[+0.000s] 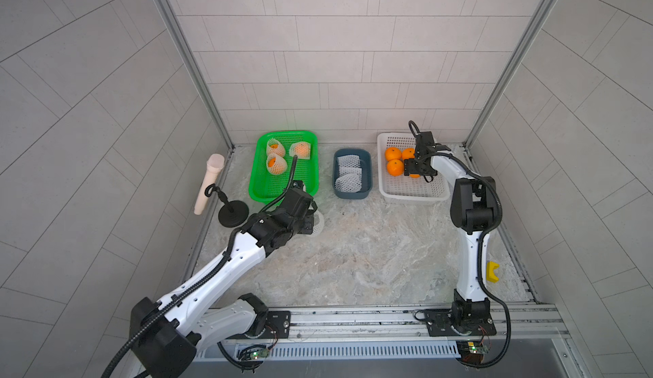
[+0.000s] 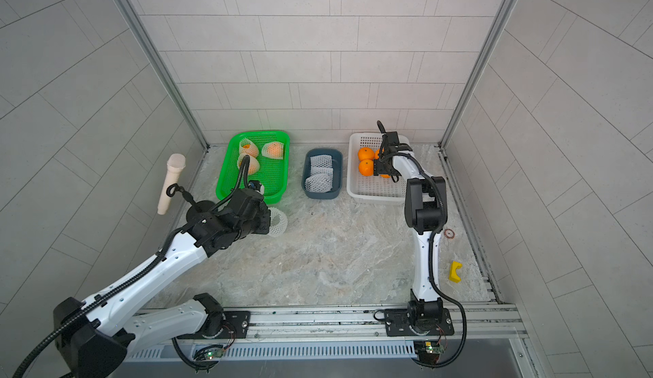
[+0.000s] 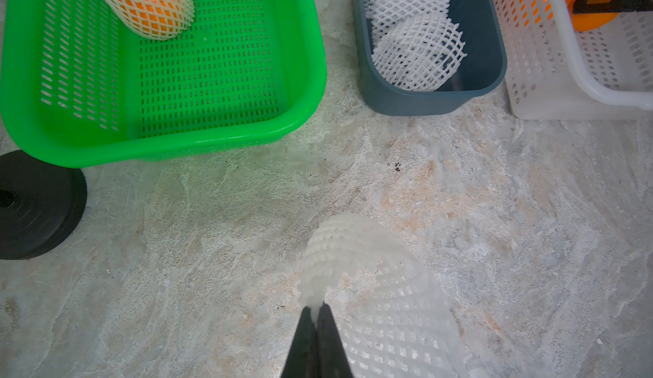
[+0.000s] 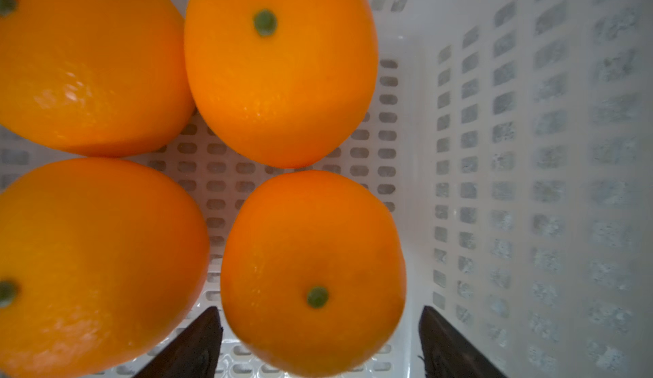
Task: Remove foam nets from oranges
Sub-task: Place the orange in the basket.
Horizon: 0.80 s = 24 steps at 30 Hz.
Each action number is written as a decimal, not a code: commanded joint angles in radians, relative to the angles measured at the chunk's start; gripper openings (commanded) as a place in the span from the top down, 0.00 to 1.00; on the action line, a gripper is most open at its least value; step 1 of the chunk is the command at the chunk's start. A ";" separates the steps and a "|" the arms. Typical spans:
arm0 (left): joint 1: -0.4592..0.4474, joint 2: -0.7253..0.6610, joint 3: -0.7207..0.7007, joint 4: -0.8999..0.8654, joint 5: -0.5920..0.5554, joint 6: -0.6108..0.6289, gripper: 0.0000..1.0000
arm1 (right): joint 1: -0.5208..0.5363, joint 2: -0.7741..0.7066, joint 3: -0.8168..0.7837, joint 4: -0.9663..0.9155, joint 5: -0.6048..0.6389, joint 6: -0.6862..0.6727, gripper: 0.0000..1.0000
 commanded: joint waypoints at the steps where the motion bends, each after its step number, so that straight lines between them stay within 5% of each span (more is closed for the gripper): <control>1: -0.006 0.007 0.038 -0.026 -0.009 0.008 1.00 | -0.008 -0.088 -0.026 0.047 -0.011 0.002 0.11; 24: -0.009 0.034 0.140 -0.074 -0.091 0.067 1.00 | 0.030 -0.373 -0.372 0.228 -0.062 0.028 0.12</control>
